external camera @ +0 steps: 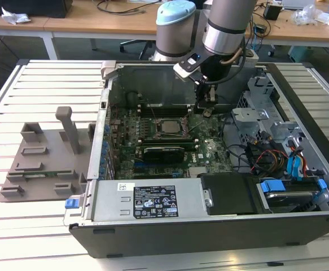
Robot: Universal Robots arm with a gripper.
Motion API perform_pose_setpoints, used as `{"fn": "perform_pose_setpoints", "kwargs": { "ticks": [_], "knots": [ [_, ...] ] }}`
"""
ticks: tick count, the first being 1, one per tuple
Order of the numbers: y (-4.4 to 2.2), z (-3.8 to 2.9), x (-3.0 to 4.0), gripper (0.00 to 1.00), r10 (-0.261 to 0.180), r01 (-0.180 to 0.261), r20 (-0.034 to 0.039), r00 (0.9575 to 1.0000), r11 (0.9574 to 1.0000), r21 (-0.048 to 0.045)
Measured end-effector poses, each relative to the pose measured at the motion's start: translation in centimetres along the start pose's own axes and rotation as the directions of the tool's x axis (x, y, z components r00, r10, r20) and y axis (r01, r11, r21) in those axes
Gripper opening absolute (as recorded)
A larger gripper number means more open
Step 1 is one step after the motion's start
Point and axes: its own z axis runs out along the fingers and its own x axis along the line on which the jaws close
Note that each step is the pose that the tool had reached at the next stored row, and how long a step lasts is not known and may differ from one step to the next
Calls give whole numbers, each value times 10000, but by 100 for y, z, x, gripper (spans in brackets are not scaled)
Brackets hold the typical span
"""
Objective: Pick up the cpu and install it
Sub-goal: 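Close the cpu cover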
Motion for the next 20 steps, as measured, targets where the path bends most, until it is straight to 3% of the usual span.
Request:
{"fn": "perform_pose_setpoints", "kwargs": {
  "ticks": [8, 11, 14, 20],
  "knots": [
    [4, -77, -2, 11, 6, -6, 40, 10000, 10000, 5],
    [97, -86, -2, 11, 0, -1, 42, 10000, 9999, 116],
    [257, -91, -2, 11, -18, 17, 42, 10000, 9994, 341],
    [332, -16, 1, 11, -68, 66, 45, 10000, 9991, 410]
  ]
}}
